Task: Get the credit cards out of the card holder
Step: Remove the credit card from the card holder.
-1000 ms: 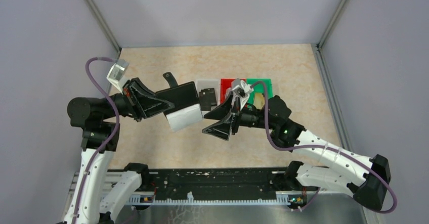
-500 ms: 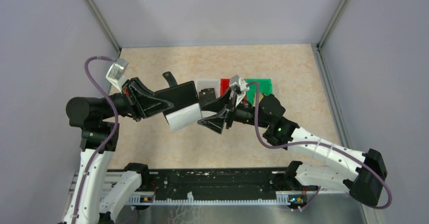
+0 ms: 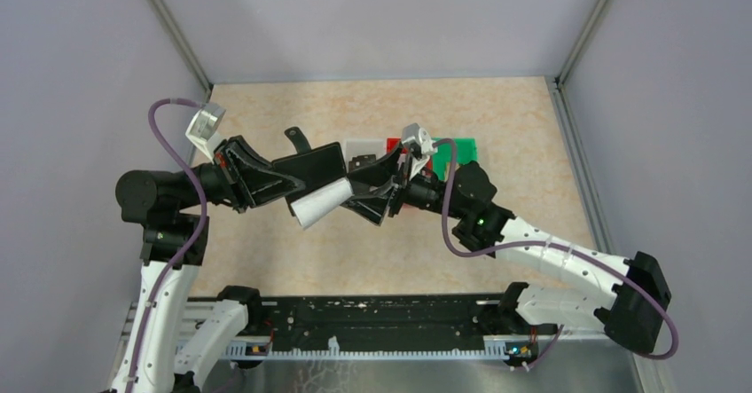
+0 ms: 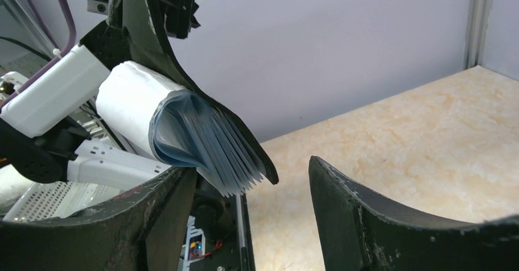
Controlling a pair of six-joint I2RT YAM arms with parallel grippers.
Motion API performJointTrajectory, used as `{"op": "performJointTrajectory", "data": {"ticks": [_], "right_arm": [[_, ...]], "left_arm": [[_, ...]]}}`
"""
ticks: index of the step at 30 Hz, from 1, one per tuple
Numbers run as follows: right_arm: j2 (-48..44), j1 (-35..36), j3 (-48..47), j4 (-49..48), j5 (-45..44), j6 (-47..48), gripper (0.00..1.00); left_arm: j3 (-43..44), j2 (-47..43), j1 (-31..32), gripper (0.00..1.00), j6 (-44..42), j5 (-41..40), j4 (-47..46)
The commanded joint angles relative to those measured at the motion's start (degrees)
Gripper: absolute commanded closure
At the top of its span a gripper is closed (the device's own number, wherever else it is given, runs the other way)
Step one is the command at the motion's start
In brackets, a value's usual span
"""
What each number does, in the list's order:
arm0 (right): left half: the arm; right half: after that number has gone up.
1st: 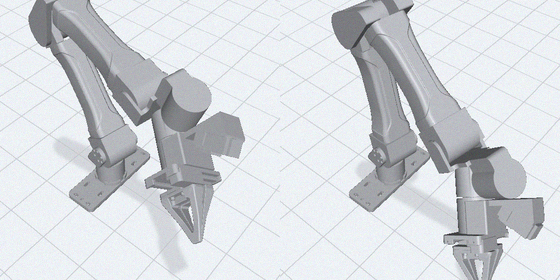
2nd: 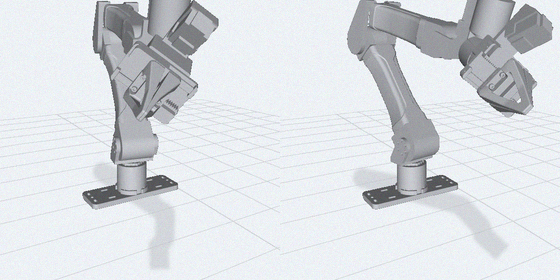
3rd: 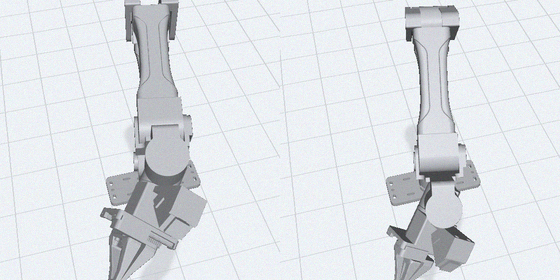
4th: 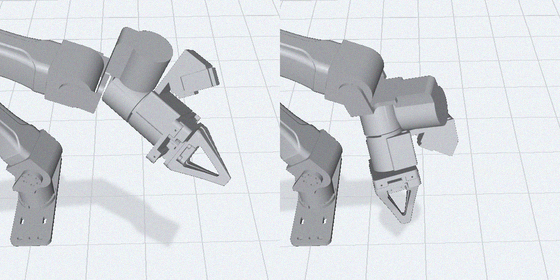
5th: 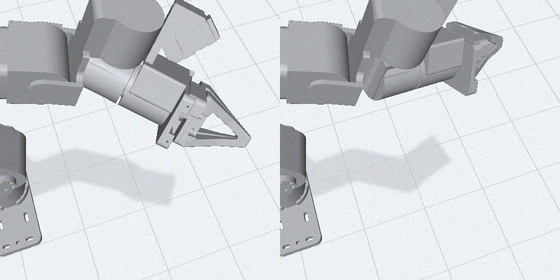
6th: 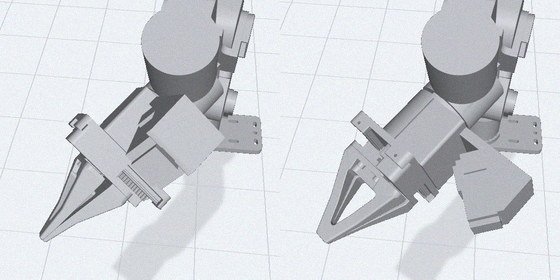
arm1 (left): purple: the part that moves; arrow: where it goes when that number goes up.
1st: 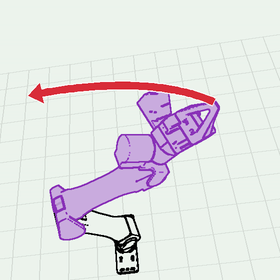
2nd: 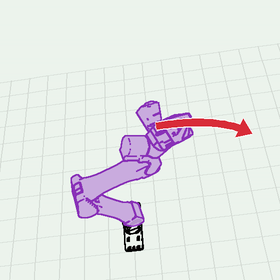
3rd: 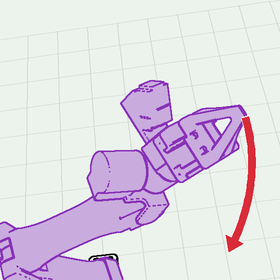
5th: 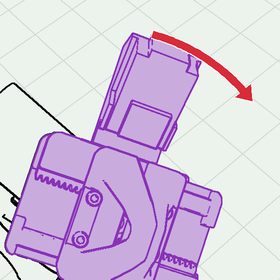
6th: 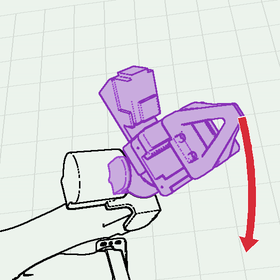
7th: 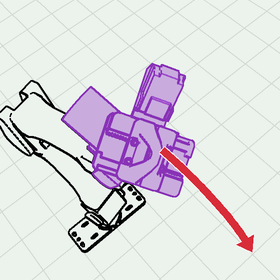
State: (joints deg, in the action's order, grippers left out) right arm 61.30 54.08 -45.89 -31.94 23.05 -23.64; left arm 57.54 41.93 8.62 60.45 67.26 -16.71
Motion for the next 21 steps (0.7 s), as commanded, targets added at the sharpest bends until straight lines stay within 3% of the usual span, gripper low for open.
{"op": "performJointTrajectory", "data": {"ticks": [1, 17, 21], "right_arm": [[1.1, -0.4, -4.4, -7.6, 1.2, -0.3, 0.33], [5.8, 1.0, -9.1, -21.1, 11.5, -10.0, 0.34], [6.8, 1.4, -10.0, -20.9, 12.1, -10.7, 0.42]], "left_arm": [[2.8, -0.5, 0.0, 1.00, 1.3, -0.9, -1.2], [2.5, 0.0, 0.0, 1.00, 1.3, -0.1, -1.5], [2.7, 0.1, 0.0, 1.00, 1.5, -0.3, -1.6]]}}
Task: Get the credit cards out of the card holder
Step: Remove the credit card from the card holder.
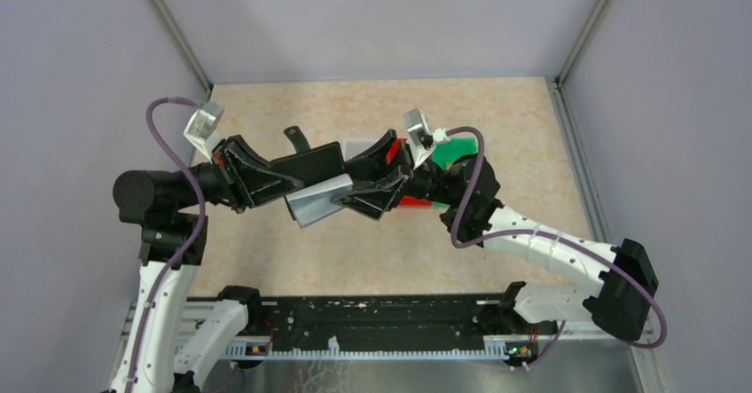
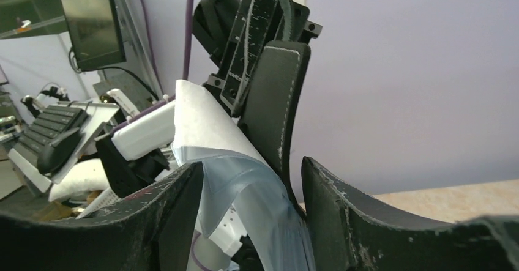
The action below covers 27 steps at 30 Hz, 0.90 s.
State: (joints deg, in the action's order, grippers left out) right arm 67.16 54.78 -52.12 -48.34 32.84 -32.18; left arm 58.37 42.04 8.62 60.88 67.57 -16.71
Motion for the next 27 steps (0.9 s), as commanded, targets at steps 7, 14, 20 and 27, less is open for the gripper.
{"op": "performJointTrajectory", "data": {"ticks": [7, 14, 20, 27], "right_arm": [[3.3, 1.1, -6.3, -3.1, 2.7, -3.7, 0.78], [3.9, 1.2, -8.8, -0.1, 0.8, -6.9, 1.00], [0.0, -0.5, -7.9, 4.3, -4.3, -10.2, 1.00], [-3.5, -1.2, -7.4, 8.2, -4.3, -12.0, 1.00]], "left_arm": [[3.1, 0.4, 0.0, 1.00, 1.3, -0.5, -1.5], [2.7, 0.3, 0.0, 0.91, -2.3, -1.6, 0.2], [3.2, 0.9, 0.0, 0.34, -11.2, 1.8, 2.4], [2.0, 0.5, 0.0, 0.40, -16.0, 12.2, 1.3]]}}
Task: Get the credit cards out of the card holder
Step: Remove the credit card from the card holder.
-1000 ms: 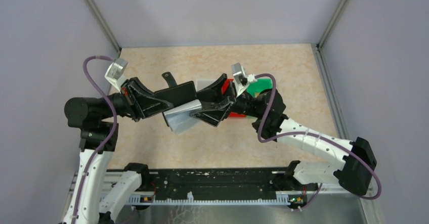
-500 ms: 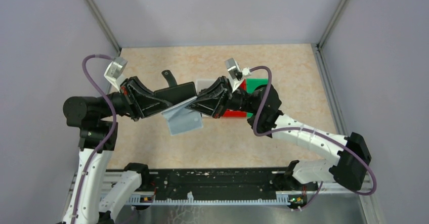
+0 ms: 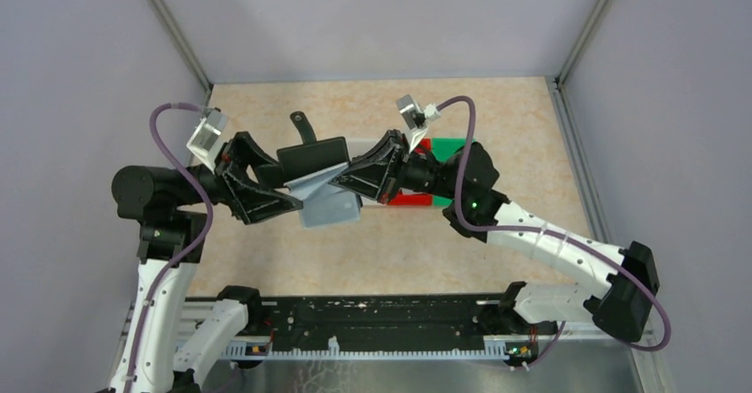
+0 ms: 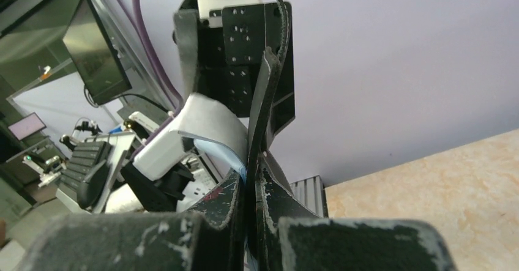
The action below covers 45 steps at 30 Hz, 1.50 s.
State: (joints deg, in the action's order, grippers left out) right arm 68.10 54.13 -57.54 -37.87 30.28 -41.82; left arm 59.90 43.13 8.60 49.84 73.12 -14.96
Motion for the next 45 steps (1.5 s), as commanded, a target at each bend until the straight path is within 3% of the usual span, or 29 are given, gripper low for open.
{"op": "performJointTrajectory", "data": {"ticks": [1, 5, 10, 18, 23, 27, 33, 41, 45], "right_arm": [[-4.7, -0.6, -1.9, -2.1, -1.7, -2.7, 1.00], [-5.0, -0.8, -1.9, -2.0, -1.8, -4.5, 1.00], [-3.6, -0.7, -3.0, -3.7, 0.7, -7.0, 1.00], [-0.5, -0.4, -2.5, -6.4, 1.7, -9.1, 1.00], [0.8, 1.2, -3.6, -4.0, 0.2, -6.4, 1.00], [1.2, 2.2, -3.9, -2.0, -0.9, -4.1, 1.00], [1.1, 3.1, -4.3, -0.3, -2.2, -2.2, 1.00], [1.4, 4.5, -4.9, 1.7, -2.5, -0.3, 1.00], [1.0, 4.5, -4.7, 1.4, -2.0, -1.0, 0.87]], "left_arm": [[0.4, -0.9, 0.0, 0.44, -5.7, 7.4, -0.2], [0.3, -1.7, 0.0, 0.56, -8.5, 9.9, 1.2], [-0.2, -2.9, 0.0, 0.75, -11.9, 7.0, 3.3], [-0.8, -3.4, 0.0, 0.92, -14.0, 1.8, 5.4], [-2.6, -4.1, 0.0, 0.92, -12.5, -0.3, 6.2], [-3.0, -5.2, 0.0, 0.81, -14.0, -3.4, 8.5], [-3.0, -5.9, 0.0, 0.52, -17.1, -8.6, 12.3], [-2.8, -5.4, 0.0, 0.70, -19.2, -10.3, 16.4], [-3.5, -5.5, 0.0, 0.89, -15.0, -9.0, 11.4]]}}
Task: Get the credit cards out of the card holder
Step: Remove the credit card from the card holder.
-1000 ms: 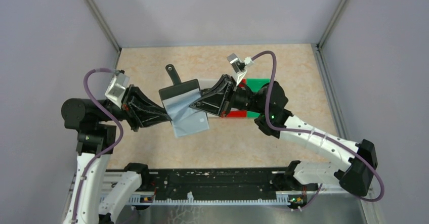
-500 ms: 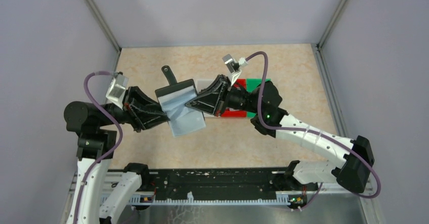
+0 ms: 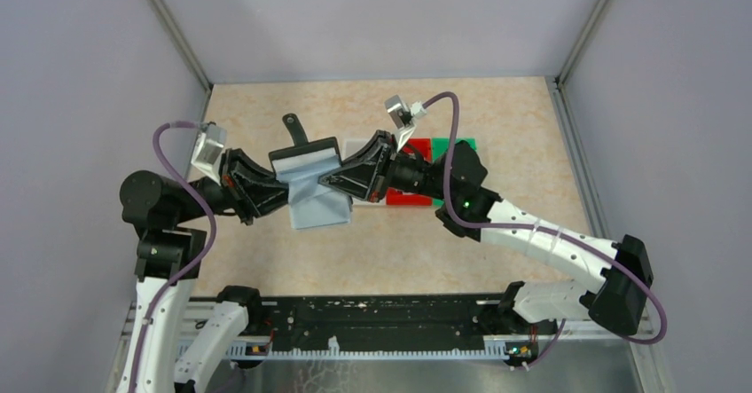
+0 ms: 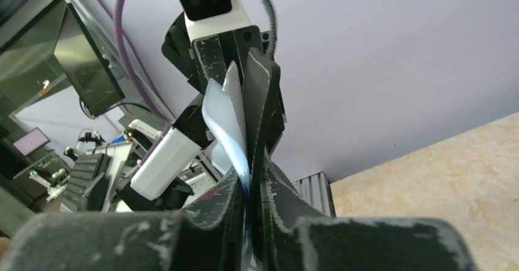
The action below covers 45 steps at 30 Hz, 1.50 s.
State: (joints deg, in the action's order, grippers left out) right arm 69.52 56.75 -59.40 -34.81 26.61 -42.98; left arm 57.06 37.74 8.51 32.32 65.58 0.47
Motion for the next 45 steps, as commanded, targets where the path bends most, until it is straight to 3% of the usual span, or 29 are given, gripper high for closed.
{"op": "performJointTrajectory", "data": {"ticks": [1, 3, 8, 13, 20, 34, 45], "right_arm": [[-0.6, 1.9, -2.6, -1.6, 1.7, 0.0, 0.84], [-1.3, 1.9, -1.9, -1.8, 1.7, 0.0, 0.73], [-4.5, 1.5, 2.1, -4.4, 2.0, -0.4, 0.49], [-9.2, -0.7, 7.6, -6.7, 3.6, -1.7, 0.36], [-14.6, -1.5, 13.6, -5.2, 2.9, 1.0, 0.35], [-11.7, -1.5, 15.2, -10.4, 6.4, 1.5, 0.34], [-7.7, -1.4, 9.2, -6.1, 2.2, 3.0, 0.36]], "left_arm": [[-0.9, 0.1, 0.1, 0.93, 3.7, -1.0, -5.1], [-1.4, 0.5, 0.1, 1.00, 6.3, 0.5, -7.1], [-2.4, 1.9, 0.1, 1.00, 15.1, 3.2, -12.8], [-2.9, 2.9, 0.1, 1.00, 21.5, 2.7, -14.9], [-1.3, 3.3, 0.1, 1.00, 25.3, 1.7, -16.4], [0.5, 3.0, 0.1, 1.00, 25.9, 2.0, -15.0], [1.0, 2.9, 0.1, 1.00, 24.9, 2.3, -14.6]]}}
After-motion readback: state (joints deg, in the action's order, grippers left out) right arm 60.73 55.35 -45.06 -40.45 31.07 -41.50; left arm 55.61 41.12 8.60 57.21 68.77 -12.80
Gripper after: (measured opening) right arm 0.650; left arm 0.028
